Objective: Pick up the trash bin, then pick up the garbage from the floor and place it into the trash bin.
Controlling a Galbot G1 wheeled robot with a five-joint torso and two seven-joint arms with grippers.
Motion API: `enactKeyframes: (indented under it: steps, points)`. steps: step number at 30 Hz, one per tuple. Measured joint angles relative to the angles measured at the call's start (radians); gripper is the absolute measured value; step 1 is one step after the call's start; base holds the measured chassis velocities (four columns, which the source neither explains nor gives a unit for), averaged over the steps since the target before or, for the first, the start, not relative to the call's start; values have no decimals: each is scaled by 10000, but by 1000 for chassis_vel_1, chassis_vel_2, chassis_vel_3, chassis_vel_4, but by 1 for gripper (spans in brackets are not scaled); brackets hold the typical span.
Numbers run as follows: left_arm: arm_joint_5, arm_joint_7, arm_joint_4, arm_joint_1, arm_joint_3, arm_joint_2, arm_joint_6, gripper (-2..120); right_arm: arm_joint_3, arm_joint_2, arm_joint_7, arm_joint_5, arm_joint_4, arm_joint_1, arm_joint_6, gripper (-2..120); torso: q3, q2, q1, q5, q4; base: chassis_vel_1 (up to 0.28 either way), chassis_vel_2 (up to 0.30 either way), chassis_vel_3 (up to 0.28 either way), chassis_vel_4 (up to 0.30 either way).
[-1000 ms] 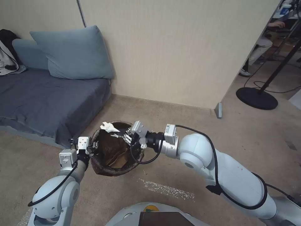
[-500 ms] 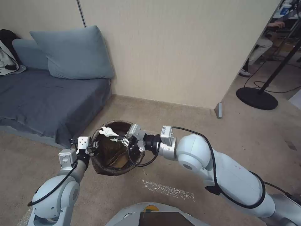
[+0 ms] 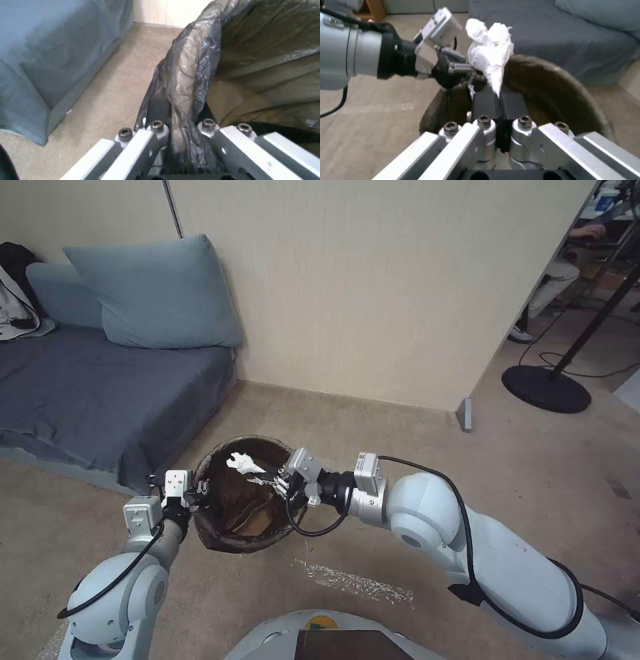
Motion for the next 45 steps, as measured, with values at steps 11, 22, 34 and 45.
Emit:
enactKeyframes:
  steps: [11, 22, 34, 45]
  points:
    - [-12, 0, -52, -15, -11, 7, -4, 3, -203, 108, -55, -222, -356, -245, -2, 0, 0, 0, 0, 0, 1, 0, 0, 0, 0]
    - [-37, -4, -89, -25, -16, 5, -7, 3, 20, 65, 100, -287, -529, -833, -10, 0, 0, 0, 0, 0, -1, 0, 0, 0, 0]
    - [-96, -5, -126, -3, -82, 1, -7, 3, -25, 134, 345, -430, -553, -1100, -65, 20, 0, 0, 0, 0, 1, 0, 0, 0, 0]
    - [-113, 18, -142, 7, -101, 19, -7, 3, 24, 171, 497, -424, -531, -1148, -71, 60, 0, 0, 0, -1, 0, 0, 0, 0, 0]
